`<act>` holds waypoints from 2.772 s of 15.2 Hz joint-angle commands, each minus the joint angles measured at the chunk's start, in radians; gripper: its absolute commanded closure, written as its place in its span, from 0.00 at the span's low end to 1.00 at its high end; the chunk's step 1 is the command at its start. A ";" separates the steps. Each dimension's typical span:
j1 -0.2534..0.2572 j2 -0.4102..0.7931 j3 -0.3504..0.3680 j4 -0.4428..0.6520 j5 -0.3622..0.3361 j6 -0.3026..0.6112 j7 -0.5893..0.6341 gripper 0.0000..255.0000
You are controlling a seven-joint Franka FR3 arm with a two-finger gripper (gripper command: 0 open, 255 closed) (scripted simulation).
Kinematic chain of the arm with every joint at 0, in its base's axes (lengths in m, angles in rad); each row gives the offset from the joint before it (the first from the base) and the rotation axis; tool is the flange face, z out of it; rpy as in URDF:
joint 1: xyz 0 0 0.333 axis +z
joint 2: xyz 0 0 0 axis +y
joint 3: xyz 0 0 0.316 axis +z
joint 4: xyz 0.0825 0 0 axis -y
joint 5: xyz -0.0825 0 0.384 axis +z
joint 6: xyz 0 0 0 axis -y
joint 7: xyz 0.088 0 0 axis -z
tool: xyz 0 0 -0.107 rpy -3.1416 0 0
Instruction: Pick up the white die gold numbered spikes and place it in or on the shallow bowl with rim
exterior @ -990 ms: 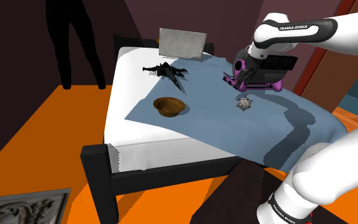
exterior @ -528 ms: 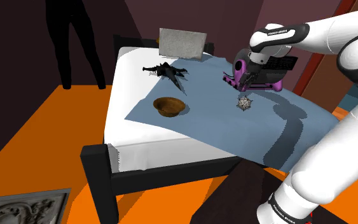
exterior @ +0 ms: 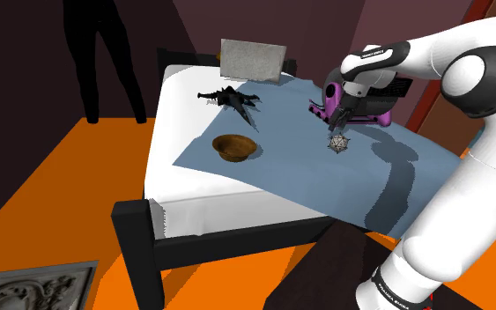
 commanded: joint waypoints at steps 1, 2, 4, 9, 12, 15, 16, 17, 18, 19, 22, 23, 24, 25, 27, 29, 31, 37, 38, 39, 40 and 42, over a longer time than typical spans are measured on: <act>0.000 0.013 0.000 -0.024 0.010 0.034 -0.008 0.00; 0.000 0.013 0.000 -0.024 0.010 0.034 -0.008 0.00; 0.000 0.013 0.000 -0.024 0.010 0.034 -0.008 0.00; 0.000 0.013 0.000 -0.024 0.010 0.034 -0.008 0.00; 0.000 0.013 0.000 -0.024 0.010 0.034 -0.008 1.00; 0.000 0.013 0.000 -0.024 0.010 0.034 -0.008 1.00; 0.000 0.013 0.000 -0.024 0.010 0.034 -0.008 1.00; 0.000 0.013 0.000 -0.024 0.010 0.034 -0.008 1.00; 0.000 0.013 0.000 -0.024 0.010 0.034 -0.008 1.00; 0.000 0.013 0.000 -0.024 0.010 0.034 -0.008 1.00; -0.001 -0.090 0.002 -0.091 -0.041 0.039 0.041 0.00; -0.006 -0.141 0.006 -0.122 -0.066 0.039 0.066 0.00; -0.013 -0.192 0.013 -0.153 -0.091 0.038 0.090 0.00; -0.023 -0.242 0.021 -0.182 -0.113 0.035 0.115 0.00; -0.031 -0.261 0.027 -0.206 -0.121 0.046 0.124 0.00; -0.029 -0.253 0.025 -0.225 -0.116 0.073 0.120 0.00; -0.027 -0.243 0.022 -0.244 -0.110 0.100 0.116 0.00; -0.024 -0.229 0.018 -0.266 -0.102 0.134 0.109 0.00; -0.024 -0.229 0.018 -0.266 -0.102 0.134 0.109 0.00; -0.024 -0.229 0.018 -0.266 -0.102 0.134 0.109 0.00; -0.024 -0.229 0.018 -0.266 -0.102 0.134 0.109 0.00; -0.024 -0.229 0.018 -0.266 -0.102 0.134 0.109 1.00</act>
